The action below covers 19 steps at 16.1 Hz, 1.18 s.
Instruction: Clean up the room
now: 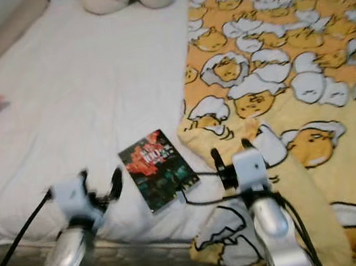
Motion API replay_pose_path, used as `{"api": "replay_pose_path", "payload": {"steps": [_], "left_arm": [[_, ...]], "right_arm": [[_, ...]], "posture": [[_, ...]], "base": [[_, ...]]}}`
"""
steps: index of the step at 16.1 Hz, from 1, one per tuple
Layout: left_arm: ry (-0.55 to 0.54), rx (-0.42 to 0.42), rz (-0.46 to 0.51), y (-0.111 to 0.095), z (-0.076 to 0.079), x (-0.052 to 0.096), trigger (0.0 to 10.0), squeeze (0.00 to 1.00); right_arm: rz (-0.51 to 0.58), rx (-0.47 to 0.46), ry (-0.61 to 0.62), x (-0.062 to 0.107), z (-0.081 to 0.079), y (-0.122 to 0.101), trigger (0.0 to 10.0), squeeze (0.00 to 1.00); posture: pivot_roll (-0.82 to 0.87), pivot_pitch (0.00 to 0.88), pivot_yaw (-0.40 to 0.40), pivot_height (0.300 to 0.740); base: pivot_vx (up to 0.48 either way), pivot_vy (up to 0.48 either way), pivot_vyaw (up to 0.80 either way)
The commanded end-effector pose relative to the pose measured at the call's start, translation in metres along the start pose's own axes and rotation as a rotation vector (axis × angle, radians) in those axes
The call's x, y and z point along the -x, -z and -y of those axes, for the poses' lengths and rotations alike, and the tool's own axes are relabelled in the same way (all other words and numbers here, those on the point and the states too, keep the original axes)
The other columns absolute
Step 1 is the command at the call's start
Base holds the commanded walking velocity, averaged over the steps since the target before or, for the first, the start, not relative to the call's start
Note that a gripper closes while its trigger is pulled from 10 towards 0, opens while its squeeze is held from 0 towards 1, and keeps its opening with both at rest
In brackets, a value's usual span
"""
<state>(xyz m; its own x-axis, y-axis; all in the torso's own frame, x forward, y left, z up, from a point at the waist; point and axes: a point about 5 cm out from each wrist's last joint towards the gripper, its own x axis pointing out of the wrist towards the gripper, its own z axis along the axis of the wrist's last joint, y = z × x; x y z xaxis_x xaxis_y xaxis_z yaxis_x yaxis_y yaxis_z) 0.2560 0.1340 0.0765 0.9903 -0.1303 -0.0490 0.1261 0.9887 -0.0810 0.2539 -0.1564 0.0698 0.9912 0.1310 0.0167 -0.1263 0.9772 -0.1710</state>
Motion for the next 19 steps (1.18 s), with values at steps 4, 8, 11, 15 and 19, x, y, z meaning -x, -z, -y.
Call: {"api": "replay_pose_path", "payload": {"steps": [4,8,11,15,19], "left_arm": [[0.021,-0.058,0.033,-0.007,0.004,-0.009,10.0,0.00],[0.009,-0.083,0.043,-0.010,-0.006,-0.006,10.0,0.00],[-0.001,-0.081,0.050,-0.010,-0.004,-0.002,10.0,0.00],[-0.019,-0.081,0.049,-0.009,-0.008,0.001,10.0,0.00],[-0.016,-0.078,0.049,-0.010,-0.007,0.001,10.0,0.00]], "right_arm": [[-0.167,-0.193,-0.048,-0.033,-0.005,0.018,10.0,0.00],[-0.295,-0.348,-0.163,-0.049,-0.036,0.033,10.0,0.00],[-0.346,-0.409,-0.212,-0.057,-0.049,0.035,10.0,0.00],[-0.363,-0.364,-0.220,-0.059,-0.060,0.038,10.0,0.00],[-0.421,-0.404,-0.220,-0.057,-0.066,0.045,10.0,0.00]], "posture": [[-0.14,0.050,-0.023,0.740],[-0.10,0.091,0.000,0.740],[-0.08,0.117,-0.024,0.740],[-0.06,0.126,-0.026,0.740],[-0.06,0.134,-0.026,0.740]], "base": [[0.000,0.000,0.00],[0.000,0.000,0.00],[0.000,0.000,0.00],[0.000,0.000,0.00],[0.000,0.000,0.00]]}}
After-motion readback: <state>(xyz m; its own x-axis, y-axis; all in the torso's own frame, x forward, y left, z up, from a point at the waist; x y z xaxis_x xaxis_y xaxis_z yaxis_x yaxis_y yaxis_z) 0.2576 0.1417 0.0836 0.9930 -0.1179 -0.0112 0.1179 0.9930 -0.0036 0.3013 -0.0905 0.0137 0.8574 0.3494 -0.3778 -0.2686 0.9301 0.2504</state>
